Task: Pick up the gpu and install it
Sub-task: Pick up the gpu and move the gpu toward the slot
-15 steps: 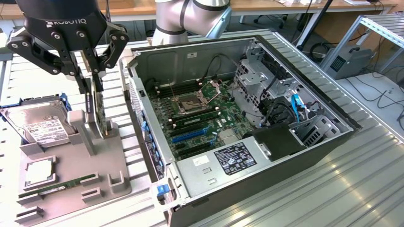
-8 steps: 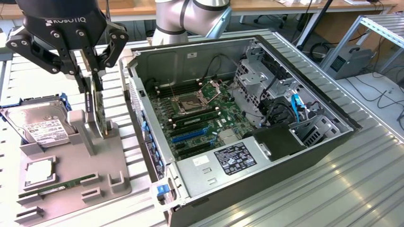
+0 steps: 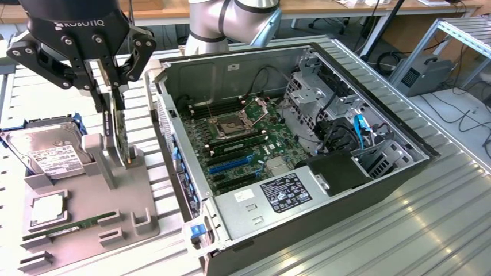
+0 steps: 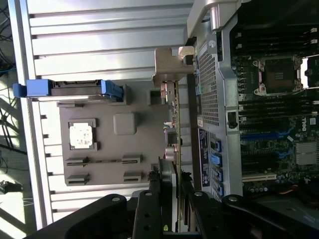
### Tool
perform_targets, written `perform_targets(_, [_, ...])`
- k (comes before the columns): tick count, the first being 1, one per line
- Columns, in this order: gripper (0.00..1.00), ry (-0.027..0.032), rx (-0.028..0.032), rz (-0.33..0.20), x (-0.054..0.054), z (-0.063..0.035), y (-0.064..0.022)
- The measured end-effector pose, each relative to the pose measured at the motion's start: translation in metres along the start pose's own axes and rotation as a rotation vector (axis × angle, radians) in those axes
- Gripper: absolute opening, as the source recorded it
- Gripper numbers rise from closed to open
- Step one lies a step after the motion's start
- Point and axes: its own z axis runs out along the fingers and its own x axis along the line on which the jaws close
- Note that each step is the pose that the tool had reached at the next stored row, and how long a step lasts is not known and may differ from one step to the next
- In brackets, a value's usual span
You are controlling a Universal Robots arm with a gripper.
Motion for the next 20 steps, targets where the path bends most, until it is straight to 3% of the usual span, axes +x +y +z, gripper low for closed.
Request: perform_targets(20, [0.27,-0.0001,0.0002,0.000,-0.0001,-0.0039,0.0000])
